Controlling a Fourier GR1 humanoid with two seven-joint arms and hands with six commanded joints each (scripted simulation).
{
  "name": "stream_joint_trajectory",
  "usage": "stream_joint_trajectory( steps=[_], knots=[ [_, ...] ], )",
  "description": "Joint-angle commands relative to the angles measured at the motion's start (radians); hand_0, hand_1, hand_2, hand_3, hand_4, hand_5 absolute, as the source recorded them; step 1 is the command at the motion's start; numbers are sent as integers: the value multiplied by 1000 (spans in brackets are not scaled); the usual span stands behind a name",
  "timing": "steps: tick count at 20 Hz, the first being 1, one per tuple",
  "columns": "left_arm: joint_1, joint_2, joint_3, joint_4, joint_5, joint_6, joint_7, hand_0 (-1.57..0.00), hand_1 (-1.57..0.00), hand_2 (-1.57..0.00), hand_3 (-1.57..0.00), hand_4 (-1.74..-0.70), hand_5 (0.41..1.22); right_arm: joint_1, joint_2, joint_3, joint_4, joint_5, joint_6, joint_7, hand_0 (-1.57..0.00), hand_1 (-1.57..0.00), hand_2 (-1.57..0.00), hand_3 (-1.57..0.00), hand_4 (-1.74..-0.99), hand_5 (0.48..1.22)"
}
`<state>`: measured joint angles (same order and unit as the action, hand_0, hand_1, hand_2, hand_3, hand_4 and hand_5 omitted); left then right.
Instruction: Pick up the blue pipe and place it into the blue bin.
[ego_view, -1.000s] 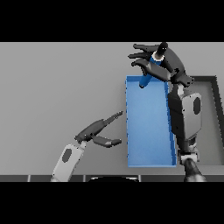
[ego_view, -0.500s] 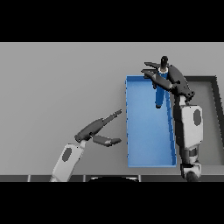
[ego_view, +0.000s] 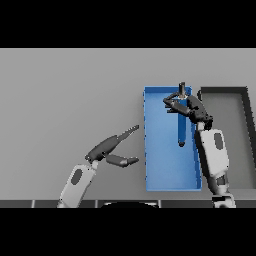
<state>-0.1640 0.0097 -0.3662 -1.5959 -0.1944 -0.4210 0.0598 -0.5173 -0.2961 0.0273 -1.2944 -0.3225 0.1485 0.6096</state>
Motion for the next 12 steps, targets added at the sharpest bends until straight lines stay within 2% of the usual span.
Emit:
stream_joint_trajectory(
  steps=[1,2,3,4,6,8,10,12],
  knots=[
    [-3,-2,3,-2,5,1,9,1,1,1,1,-920,484,1,-26,43,25,-34,-39,0,-1571,-1571,-1571,-643,-1641,1221],
    [-4,-1,4,-5,3,3,2,1,1,1,1,-919,486,-8,-56,88,51,-77,-74,0,-1571,-1571,-1571,-514,-1661,1221],
    [-10,-1,4,-2,5,-1,5,1,1,1,1,-918,489,-23,-90,142,72,-143,-119,-2,-1571,-1571,-1571,-411,-1677,1171],
    [-3,1,1,-2,2,-1,-3,1,1,1,1,-920,491,-37,-123,200,97,-209,-166,0,-1571,-1571,-1518,-455,-1626,1161],
    [0,5,6,-5,6,-1,-13,1,1,1,1,-921,493,-68,-197,322,132,-338,-259,0,-1084,-1025,-987,-291,-1469,1148],
    [7,4,6,-7,9,-2,-6,1,1,1,1,-924,493,-92,-266,422,121,-423,-316,0,-693,-656,-631,-186,-1370,1125],
    [6,3,7,-2,11,-3,0,1,1,1,1,-926,494,-116,-306,476,99,-376,-233,-1,-443,-419,-404,-118,-1307,1068],
    [-5,3,11,2,12,-2,-3,1,1,1,1,-926,494,-122,-344,552,56,-289,-193,0,-283,-268,-258,-75,-1250,962]
  ],
)
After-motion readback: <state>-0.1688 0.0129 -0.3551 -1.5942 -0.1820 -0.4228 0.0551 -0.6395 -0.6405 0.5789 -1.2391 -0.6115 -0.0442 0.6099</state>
